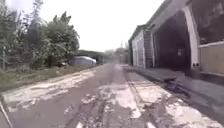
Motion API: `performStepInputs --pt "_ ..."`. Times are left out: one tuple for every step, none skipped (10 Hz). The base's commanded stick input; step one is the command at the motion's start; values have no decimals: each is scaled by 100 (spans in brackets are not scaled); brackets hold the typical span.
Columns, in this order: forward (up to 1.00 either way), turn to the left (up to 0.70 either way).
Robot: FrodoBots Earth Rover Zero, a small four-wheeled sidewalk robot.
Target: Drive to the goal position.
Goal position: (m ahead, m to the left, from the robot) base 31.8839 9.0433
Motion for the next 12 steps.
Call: performStepInputs --pt "100 0" --pt "100 0" --pt "100 0" --pt "100 0" --pt "100 0" --pt "100 0" --pt "100 0" --pt "100 0" --pt "100 0" --pt "100 0" --pt "100 0" --pt "100 0"
